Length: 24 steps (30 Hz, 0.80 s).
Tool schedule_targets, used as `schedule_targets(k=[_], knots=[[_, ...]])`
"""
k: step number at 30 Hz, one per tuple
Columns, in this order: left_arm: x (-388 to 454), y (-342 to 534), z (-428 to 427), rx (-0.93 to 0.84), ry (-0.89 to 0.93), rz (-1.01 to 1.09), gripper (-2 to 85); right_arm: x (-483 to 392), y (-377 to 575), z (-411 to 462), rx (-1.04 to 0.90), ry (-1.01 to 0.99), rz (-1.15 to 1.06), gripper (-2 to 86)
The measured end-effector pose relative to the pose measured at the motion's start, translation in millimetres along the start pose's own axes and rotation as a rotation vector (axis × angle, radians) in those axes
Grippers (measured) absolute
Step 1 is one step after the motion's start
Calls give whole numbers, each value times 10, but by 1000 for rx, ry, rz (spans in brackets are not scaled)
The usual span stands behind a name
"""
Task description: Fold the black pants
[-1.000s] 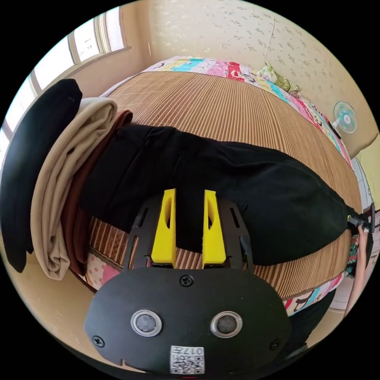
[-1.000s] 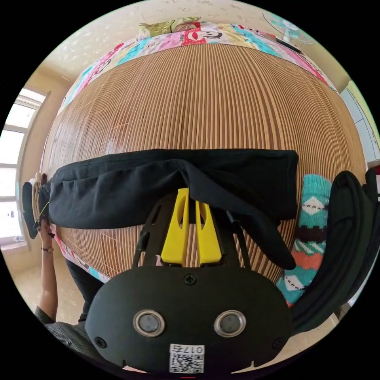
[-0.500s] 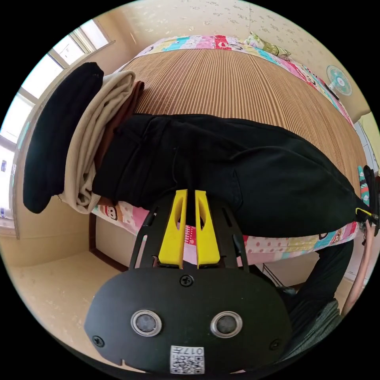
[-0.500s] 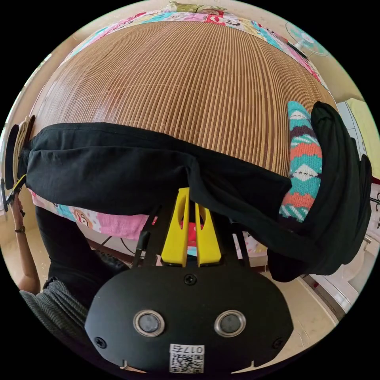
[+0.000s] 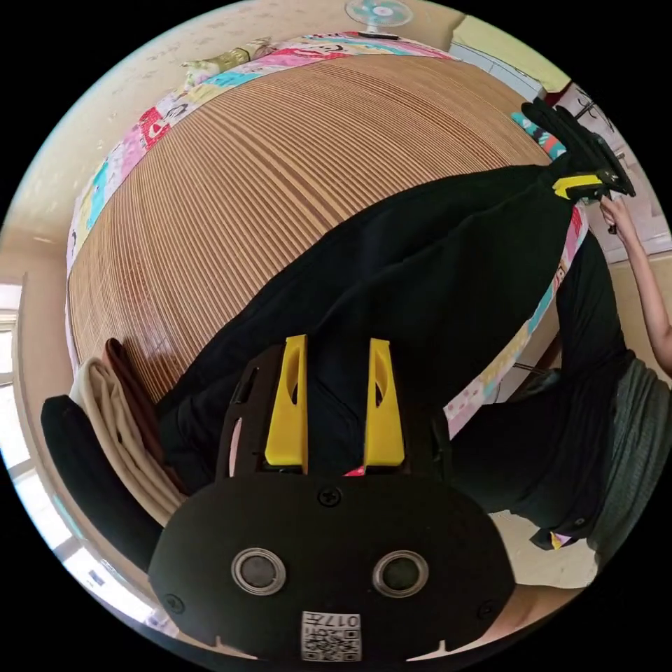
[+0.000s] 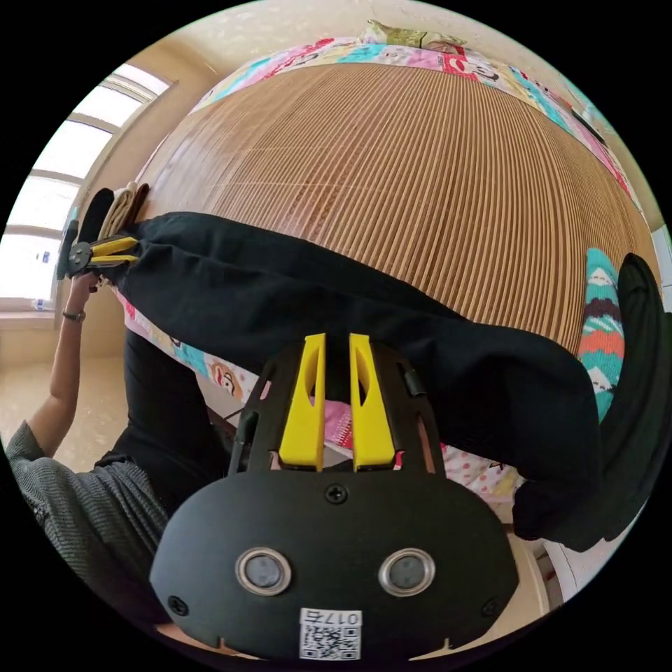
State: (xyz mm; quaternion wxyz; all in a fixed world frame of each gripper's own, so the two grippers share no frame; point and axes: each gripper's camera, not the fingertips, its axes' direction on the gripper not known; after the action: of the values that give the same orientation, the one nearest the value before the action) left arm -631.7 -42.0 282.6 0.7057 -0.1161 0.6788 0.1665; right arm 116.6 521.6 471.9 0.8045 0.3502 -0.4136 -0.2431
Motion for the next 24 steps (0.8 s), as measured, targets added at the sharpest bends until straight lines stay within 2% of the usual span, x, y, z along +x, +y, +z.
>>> schedule_targets(k=[1,4,9,12,16,17,19,22,24], knots=[[-29,1,37,-3,2,4,120,16,13,184,-58,49,-1,41],[-303,135,47,28,142,-72,66,34,209,114,10,60,36,16],[-684,723,-216,253,321,-164,6,45,580,-331,179,57,84,15],[-723,841,-303,306,296,-188,1,52,705,-561,257,73,59,33],[-679,822,-324,313,234,-205,-2,66,634,-501,185,-60,-85,128],[-693,805,-254,295,234,-224,-2,32,582,-370,117,12,-102,130],[-697,788,-78,263,234,-273,-3,-50,548,-108,20,193,-131,115],[-617,878,36,287,208,-353,-4,-164,673,-222,40,234,-136,34],[-594,1093,-155,376,211,-413,-5,-233,809,-395,54,273,-120,18]])
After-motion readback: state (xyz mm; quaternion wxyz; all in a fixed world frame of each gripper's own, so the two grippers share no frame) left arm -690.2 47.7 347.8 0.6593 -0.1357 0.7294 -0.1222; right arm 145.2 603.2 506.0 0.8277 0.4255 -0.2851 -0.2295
